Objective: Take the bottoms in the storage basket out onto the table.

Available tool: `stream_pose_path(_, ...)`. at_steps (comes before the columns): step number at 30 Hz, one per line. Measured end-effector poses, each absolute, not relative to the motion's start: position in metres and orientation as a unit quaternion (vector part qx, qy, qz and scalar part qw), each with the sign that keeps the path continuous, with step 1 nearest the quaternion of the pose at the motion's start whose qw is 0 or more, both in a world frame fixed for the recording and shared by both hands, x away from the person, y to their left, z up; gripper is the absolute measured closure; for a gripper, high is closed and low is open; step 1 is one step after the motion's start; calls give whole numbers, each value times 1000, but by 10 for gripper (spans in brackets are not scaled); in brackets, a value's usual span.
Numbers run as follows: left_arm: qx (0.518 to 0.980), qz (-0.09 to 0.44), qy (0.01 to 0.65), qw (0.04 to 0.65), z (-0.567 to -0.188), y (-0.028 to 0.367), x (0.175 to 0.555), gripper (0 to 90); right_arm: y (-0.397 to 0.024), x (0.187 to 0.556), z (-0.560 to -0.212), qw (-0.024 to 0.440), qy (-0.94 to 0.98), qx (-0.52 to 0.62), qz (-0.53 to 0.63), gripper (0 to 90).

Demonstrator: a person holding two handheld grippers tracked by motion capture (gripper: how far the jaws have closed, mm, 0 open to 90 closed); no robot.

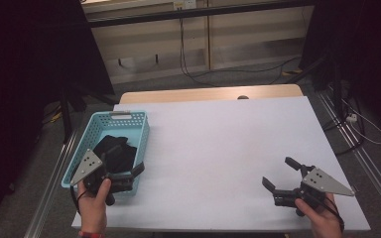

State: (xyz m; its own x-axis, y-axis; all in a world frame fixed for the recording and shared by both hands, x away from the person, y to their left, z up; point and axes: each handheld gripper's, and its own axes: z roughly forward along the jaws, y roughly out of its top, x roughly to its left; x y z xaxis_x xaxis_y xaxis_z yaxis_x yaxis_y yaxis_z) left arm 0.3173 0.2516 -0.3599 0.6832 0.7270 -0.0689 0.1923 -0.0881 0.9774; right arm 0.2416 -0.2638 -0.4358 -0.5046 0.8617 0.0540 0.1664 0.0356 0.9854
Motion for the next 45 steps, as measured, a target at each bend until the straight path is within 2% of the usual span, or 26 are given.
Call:
stream_pose_path(17, 698, 224, 346, 585, -339, 274, 354, 17, -264, 241, -435, 305, 651, 393, 573, 13)
stream_pose_path(45, 687, 231, 392, 567, -354, 298, 398, 17, -263, 240, -434, 305, 653, 386, 577, 13)
